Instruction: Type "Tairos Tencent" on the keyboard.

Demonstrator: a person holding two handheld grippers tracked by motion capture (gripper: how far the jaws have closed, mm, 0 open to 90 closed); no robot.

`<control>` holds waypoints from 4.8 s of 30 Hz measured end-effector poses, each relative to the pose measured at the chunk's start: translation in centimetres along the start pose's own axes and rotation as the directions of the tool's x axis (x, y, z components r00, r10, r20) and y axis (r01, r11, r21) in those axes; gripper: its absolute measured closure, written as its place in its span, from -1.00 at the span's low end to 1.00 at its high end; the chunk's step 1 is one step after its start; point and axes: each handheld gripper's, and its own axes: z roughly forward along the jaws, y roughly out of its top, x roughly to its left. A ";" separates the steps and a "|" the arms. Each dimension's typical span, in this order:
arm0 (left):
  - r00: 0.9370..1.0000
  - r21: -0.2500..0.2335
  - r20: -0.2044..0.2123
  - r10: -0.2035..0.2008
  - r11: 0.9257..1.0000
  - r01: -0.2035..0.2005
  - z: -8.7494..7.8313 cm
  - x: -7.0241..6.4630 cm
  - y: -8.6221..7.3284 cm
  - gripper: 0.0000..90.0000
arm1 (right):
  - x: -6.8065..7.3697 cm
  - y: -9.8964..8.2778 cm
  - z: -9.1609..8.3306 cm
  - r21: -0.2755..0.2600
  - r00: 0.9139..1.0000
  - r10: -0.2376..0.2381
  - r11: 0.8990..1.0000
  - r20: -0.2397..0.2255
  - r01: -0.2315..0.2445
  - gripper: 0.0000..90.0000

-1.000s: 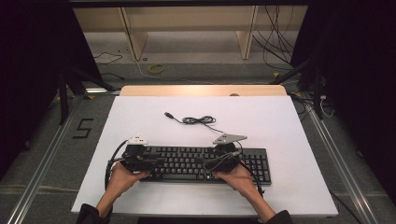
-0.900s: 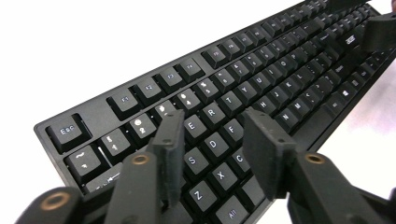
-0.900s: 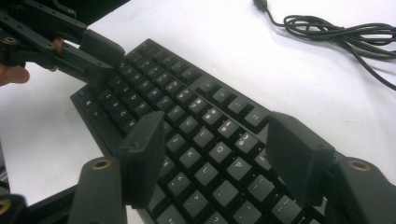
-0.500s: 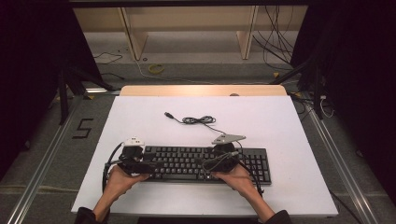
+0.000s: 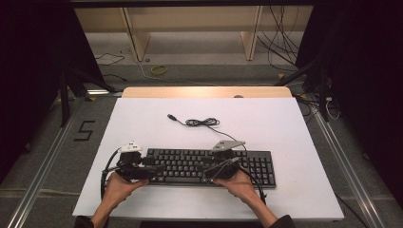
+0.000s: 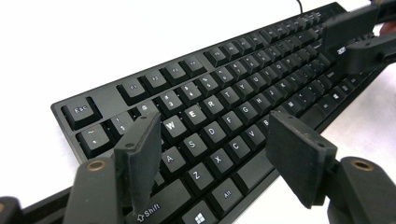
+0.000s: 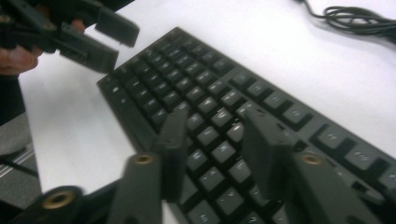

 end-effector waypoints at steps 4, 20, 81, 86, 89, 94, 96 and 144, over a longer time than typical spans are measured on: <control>1.000 -0.014 0.003 0.006 1.000 -0.006 0.0 -0.2 -0.3 -0.25 | 0.5 -0.4 0.4 0.023 1.000 -0.022 0.999 -0.022 0.022 0.66; 1.000 -0.027 0.000 0.001 1.000 -0.001 -0.6 -0.4 -1.2 -0.26 | 1.9 -1.5 2.3 0.102 0.997 -0.068 0.992 -0.035 0.071 1.00; 1.000 -0.010 -0.030 -0.007 1.000 0.007 -0.7 0.3 -1.8 -0.04 | 0.7 0.3 1.4 0.013 1.000 -0.002 1.000 -0.011 0.003 0.00; 0.999 0.007 -0.036 -0.002 1.000 0.003 -0.7 0.4 -1.8 0.14 | 0.7 0.9 1.7 0.008 1.000 0.001 1.000 -0.006 -0.001 -0.04; 0.999 0.022 -0.034 -0.001 1.000 0.001 -0.7 0.5 -1.8 0.26 | 0.7 1.2 2.0 0.009 1.000 0.000 1.000 -0.006 0.000 -0.05; 0.999 0.034 -0.043 0.003 0.999 -0.001 -0.7 0.5 -1.8 0.44 | 0.7 1.5 2.2 0.011 1.000 0.000 1.000 -0.006 0.000 -0.02; 0.999 0.040 -0.047 0.004 0.999 -0.002 -0.8 0.5 -1.8 0.56 | 0.6 1.8 2.5 0.013 1.000 -0.002 1.000 -0.005 0.002 0.06; 0.997 0.144 -0.073 -0.002 0.990 0.012 0.0 1.5 -2.4 0.99 | 1.4 2.9 8.6 0.118 0.999 -0.038 0.992 0.021 0.035 1.00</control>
